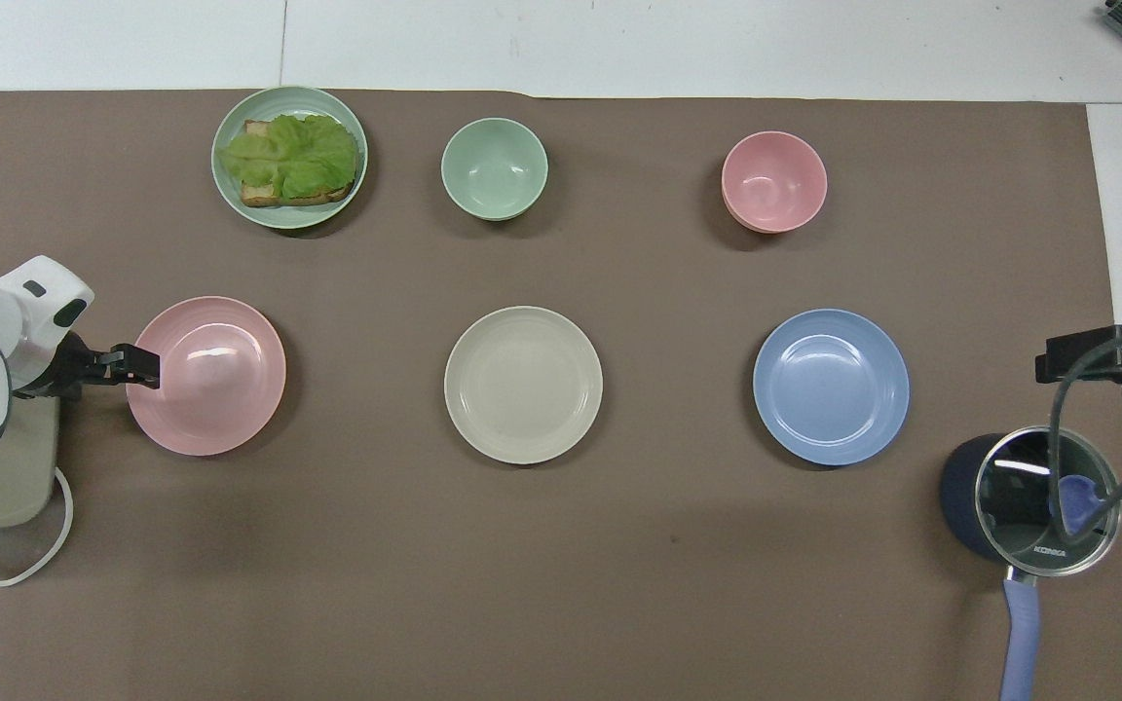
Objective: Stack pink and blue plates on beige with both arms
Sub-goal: 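Reach the left gripper to the pink plate's near rim and grasp it, then carry the pink plate with the left gripper onto the beige plate, then open the left gripper and withdraw it to the rest pose, then reach the right gripper to the blue plate's rim and grasp it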
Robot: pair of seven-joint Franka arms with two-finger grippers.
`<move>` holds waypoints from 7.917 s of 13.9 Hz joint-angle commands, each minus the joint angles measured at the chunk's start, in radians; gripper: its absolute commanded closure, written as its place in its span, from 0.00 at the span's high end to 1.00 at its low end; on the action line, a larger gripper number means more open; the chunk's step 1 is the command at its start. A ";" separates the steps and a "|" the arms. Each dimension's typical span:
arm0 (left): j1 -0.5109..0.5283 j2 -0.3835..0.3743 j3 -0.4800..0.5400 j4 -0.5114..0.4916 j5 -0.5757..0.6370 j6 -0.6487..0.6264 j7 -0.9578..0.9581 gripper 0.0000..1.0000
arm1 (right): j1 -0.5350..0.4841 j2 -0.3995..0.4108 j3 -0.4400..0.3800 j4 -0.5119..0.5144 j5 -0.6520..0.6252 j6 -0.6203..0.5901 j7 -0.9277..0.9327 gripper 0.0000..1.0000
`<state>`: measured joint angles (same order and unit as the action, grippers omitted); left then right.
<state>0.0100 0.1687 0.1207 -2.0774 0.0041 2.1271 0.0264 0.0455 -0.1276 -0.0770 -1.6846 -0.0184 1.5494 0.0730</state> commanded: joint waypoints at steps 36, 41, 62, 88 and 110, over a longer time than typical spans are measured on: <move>-0.241 -0.035 -0.164 0.189 -0.292 -0.234 -0.262 0.00 | -0.023 -0.003 -0.003 -0.004 0.021 -0.015 -0.016 1.00; -0.355 -0.020 -0.162 0.120 -0.358 -0.061 -0.352 0.00 | -0.023 -0.003 -0.003 -0.004 0.021 -0.015 -0.016 1.00; -0.430 0.032 -0.159 0.053 -0.403 0.074 -0.372 1.00 | -0.023 -0.004 -0.003 -0.004 0.021 -0.015 -0.016 1.00; 0.007 -0.029 -0.134 0.344 -0.029 -0.314 -0.051 1.00 | -0.062 0.249 -0.001 -0.297 0.075 0.541 -0.177 1.00; -0.041 -0.163 -0.069 0.496 -0.026 -0.536 -0.054 1.00 | -0.076 0.349 -0.001 -0.454 0.179 0.785 -0.251 0.00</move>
<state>-0.0209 0.0090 0.0416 -1.5834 -0.0372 1.5952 -0.0320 -0.0179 0.2225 -0.0798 -2.1359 0.1251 2.3331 -0.1279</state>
